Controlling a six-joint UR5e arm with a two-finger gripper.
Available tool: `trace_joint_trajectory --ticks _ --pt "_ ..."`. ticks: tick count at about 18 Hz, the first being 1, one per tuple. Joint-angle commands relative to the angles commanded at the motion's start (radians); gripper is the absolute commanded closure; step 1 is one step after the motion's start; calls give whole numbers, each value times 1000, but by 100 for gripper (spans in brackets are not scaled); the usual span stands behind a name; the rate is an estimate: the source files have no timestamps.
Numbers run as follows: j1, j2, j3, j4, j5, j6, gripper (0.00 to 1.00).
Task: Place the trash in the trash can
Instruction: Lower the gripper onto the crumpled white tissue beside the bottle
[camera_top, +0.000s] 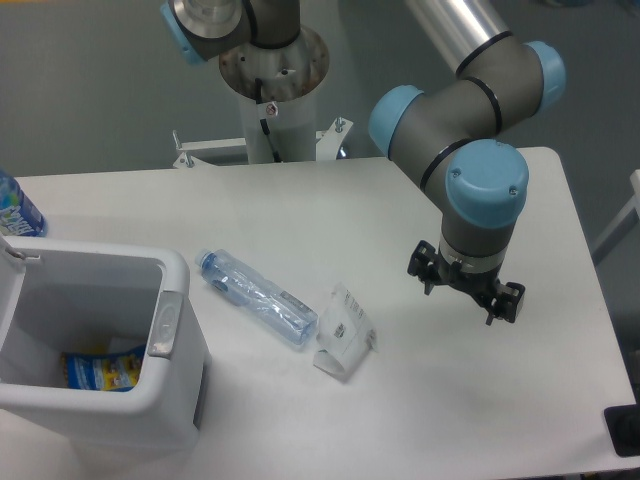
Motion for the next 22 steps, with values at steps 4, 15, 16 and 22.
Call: trace_joint_trajectory --ticks 4,15,16,22 --pt "-8 6 -5 -2 -5 -26 0" --pt "-127 23 -159 222 -18 -383 0" --pt "-132 32 -178 233 -20 -384 0" --pt "-181 55 -272 239 -23 -411 0"
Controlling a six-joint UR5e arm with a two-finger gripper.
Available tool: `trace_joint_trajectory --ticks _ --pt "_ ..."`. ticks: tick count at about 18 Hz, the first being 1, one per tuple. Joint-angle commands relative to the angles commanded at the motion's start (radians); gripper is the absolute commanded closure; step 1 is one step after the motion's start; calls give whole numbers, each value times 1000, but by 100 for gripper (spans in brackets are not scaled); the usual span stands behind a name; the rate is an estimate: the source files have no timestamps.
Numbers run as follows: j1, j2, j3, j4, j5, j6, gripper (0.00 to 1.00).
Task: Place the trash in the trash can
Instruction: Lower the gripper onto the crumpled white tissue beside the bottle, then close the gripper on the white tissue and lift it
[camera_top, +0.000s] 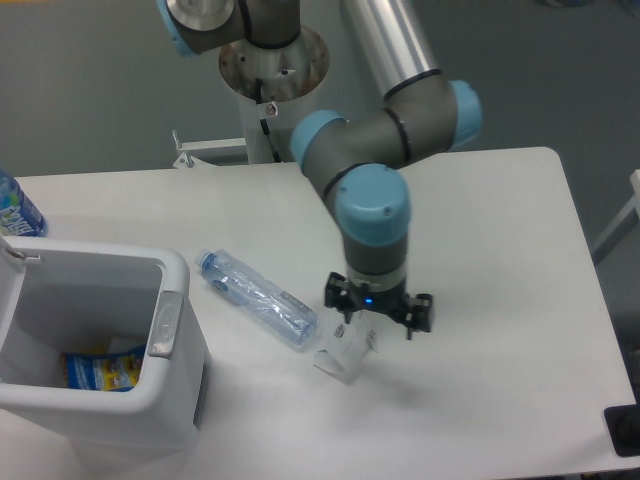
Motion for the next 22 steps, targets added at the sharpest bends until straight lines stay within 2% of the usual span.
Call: trace_joint_trajectory --ticks 7,9,10,12,13,17,20,22 --pt "-44 -21 -23 23 0 -8 0" --pt "-55 -32 -22 25 -2 -58 0" --pt "-57 -44 -17 32 -2 -78 0" --pt "-58 -51 -26 83 -9 -86 0" --pt "-61 -52 -38 98 -11 -86 3" --pt "-63 -58 -52 115 -11 -86 29" --pt "-61 -51 -64 115 -8 -84 38" --pt "-61 -48 -68 114 -5 -86 53"
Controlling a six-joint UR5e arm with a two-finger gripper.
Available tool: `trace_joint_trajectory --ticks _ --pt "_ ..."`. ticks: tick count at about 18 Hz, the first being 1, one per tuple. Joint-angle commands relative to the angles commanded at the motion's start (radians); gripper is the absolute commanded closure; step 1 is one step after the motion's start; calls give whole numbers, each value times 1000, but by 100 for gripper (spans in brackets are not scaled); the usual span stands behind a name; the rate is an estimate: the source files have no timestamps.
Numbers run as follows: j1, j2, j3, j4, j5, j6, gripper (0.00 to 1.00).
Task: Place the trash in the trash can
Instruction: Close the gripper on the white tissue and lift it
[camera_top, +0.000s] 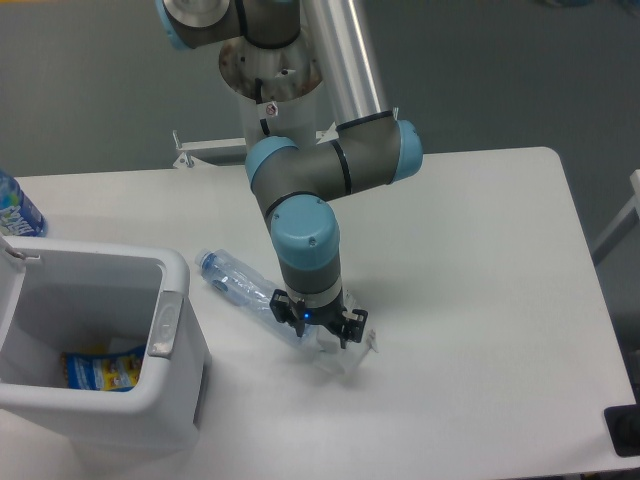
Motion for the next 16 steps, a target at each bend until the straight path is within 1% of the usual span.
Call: trace_joint_trajectory --ticks 2,4,5,6,8,11,14,16 --pt "2 2 2 0 2 -3 75" --pt "3 11 5 0 -6 -5 91" --pt "8 14 5 0 -9 -3 95" --pt "11 24 3 0 -9 -3 95" --pt "40 47 2 -2 -14 0 95" --pt "69 54 3 -2 -54 2 95" --pt "113 66 24 -5 -133 -3 95" --pt "139 72 50 -11 -211 -44 94"
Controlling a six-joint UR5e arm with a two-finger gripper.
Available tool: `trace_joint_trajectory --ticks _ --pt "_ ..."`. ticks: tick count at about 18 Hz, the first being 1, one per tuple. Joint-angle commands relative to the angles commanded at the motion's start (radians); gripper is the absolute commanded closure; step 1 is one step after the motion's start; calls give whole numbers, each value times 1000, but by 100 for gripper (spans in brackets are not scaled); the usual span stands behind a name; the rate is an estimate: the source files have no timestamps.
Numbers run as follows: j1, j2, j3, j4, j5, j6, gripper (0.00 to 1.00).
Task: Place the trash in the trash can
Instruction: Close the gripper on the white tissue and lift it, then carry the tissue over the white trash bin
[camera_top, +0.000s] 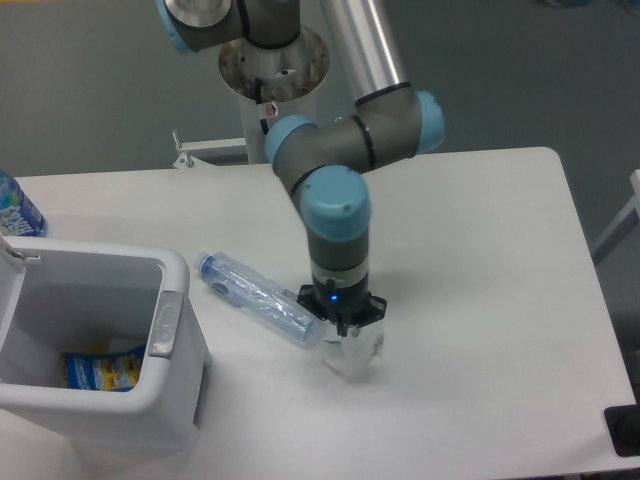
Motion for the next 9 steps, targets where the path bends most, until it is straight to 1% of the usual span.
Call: trace_joint_trajectory --ticks 1,4,6,9 --pt "11 3 18 0 -34 -37 95" --pt "25 0 110 0 -115 -164 94" --pt "35 3 156 0 -166 -250 94" --pt "34 20 206 0 -210 -357 95"
